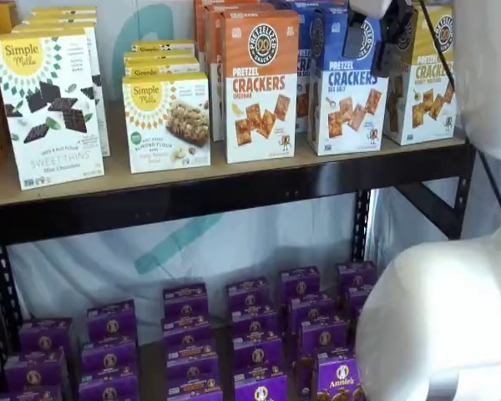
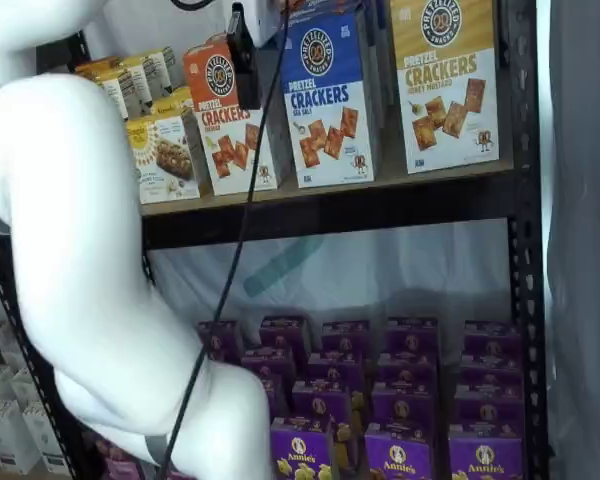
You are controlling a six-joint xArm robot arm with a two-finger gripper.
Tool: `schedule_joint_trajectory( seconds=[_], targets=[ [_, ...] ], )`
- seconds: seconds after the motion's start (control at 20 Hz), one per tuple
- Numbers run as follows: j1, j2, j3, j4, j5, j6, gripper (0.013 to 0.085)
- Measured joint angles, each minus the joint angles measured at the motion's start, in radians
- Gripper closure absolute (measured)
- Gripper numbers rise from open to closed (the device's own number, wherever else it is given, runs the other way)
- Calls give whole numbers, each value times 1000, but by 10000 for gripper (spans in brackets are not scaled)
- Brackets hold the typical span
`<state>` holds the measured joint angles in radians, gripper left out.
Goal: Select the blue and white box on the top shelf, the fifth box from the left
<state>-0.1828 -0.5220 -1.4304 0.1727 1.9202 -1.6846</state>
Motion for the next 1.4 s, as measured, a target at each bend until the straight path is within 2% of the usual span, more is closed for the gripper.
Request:
schedule_joint_trajectory(
  seconds=[0.15,0.3,0.4,0.5,0.7,0.9,0.95,1.2,1.4],
  targets=[
    [59,7,4,-65,3,30,130],
    [81,2,22,-68,-13,51,130],
    [86,0,31,-52,-23,62,130],
    [83,2,29,-23,-26,70,130],
    [59,2,23,76,-49,84,130],
    [12,-16,32,206,-121,89,130],
    [5,-16,28,226,-136,91,130],
    [-23,-28,32,288,-209,91,130],
    [-56,-23,13,327,-223,82,130]
  ],
)
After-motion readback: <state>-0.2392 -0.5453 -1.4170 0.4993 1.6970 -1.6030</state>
